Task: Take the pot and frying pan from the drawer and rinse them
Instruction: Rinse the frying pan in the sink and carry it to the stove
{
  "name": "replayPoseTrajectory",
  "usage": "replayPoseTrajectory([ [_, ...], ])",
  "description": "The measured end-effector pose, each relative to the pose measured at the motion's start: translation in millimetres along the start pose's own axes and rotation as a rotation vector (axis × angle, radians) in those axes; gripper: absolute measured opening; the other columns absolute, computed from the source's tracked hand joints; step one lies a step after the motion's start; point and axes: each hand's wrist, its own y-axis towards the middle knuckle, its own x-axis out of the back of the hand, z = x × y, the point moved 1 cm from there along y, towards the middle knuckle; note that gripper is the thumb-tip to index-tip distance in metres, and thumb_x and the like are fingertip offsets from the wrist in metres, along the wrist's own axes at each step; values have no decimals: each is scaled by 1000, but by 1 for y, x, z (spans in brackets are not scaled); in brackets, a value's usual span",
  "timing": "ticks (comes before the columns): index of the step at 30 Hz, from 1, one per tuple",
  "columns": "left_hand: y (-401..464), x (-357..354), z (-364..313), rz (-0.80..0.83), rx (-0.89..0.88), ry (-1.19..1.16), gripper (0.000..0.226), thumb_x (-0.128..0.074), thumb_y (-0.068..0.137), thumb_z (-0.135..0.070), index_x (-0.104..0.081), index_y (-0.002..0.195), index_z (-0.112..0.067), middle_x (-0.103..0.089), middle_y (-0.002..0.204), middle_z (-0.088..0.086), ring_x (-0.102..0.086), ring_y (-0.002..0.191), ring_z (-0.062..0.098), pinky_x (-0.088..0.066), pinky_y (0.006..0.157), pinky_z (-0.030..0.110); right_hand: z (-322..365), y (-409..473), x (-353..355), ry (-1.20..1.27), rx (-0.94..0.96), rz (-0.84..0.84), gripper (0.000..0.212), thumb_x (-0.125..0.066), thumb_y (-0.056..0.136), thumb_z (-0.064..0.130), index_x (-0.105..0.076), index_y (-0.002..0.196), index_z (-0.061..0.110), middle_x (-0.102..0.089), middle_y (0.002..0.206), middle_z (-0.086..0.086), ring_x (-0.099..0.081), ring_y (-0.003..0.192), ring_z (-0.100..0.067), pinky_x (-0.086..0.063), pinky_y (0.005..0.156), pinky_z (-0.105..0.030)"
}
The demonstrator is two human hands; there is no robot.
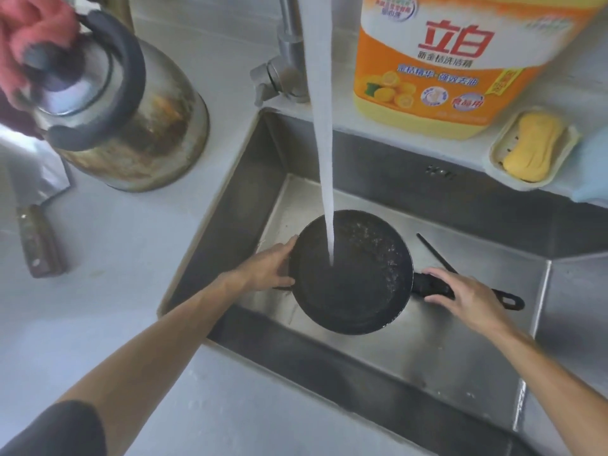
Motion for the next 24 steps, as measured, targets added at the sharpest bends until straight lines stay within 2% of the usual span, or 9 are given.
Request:
replayPoseTrajectory([
  [3, -15, 12, -20, -205, 54, 165, 87, -62, 84, -42, -7, 150, -29, -36, 145, 0, -49, 121, 17, -47, 94, 36, -1, 1, 1, -14, 6, 25, 56, -78, 73, 27, -43, 112, 45, -54, 87, 26, -56, 71, -13, -38, 64, -26],
  [7, -55, 77, -71, -1016, -99, -445, 70, -67, 84, -32, -30, 143, -28, -58, 107, -9, -60, 82, 5, -51, 71, 18, -2, 2, 2, -7, 19, 6, 58, -79, 71, 26, -42, 110, 47, -56, 89, 29, -57, 72, -10, -38, 65, -24],
  [9, -59, 115, -81, -1212, -139, -540, 75, -66, 85, -27, -24, 146, -18, -54, 106, -5, -58, 78, 7, -48, 65, 14, -1, 2, 2, -18, 13, 4, 58, -80, 71, 24, -42, 109, 46, -58, 87, 26, -56, 70, -11, -38, 64, -25],
  [11, -51, 144, -88, -1207, -89, -472, 72, -62, 87, -30, -25, 146, -14, -49, 108, -4, -55, 80, 6, -47, 64, 14, -1, 1, 2, -15, 3, -7, 57, -80, 71, 22, -44, 108, 45, -54, 83, 28, -52, 67, -10, -38, 63, -26],
  [14, -30, 156, -97, -1152, 1, -277, 48, -56, 90, -32, -50, 129, -6, -44, 104, -7, -48, 82, 6, -38, 70, 11, -1, 1, 1, -14, -4, 0, 57, -80, 71, 22, -44, 109, 44, -54, 82, 27, -51, 68, -9, -39, 63, -27],
  [16, -21, 153, -104, -1194, 21, -255, 39, -55, 91, -26, -53, 122, -3, -45, 102, -4, -43, 83, 4, -31, 70, 7, -2, 2, 1, -10, -4, 21, 55, -79, 72, 24, -44, 108, 45, -56, 85, 25, -52, 69, -9, -39, 64, -27],
  [20, -15, 153, -113, -1136, -131, -132, 56, -54, 88, -20, -36, 139, -7, -44, 108, 4, -46, 78, 6, -36, 61, 9, -5, 7, -1, -20, -55, 89, 46, -74, 77, 28, -51, 115, 37, -62, 88, 17, -55, 74, -14, -37, 66, -27],
  [22, -17, 152, -106, -1071, -183, -118, 69, -55, 87, -19, -21, 146, -6, -41, 116, 8, -47, 85, 7, -38, 66, 10, -4, 8, 1, -52, -78, 122, 46, -72, 80, 30, -51, 121, 29, -67, 95, 10, -60, 81, -19, -36, 67, -27],
  [24, -24, 134, -92, -1032, -208, -190, 75, -56, 86, -18, -15, 149, -14, -41, 127, 9, -47, 97, 7, -44, 71, 12, -1, 10, 2, -76, -98, 160, 47, -70, 82, 30, -49, 123, 25, -64, 87, 9, -60, 81, -22, -35, 67, -27],
])
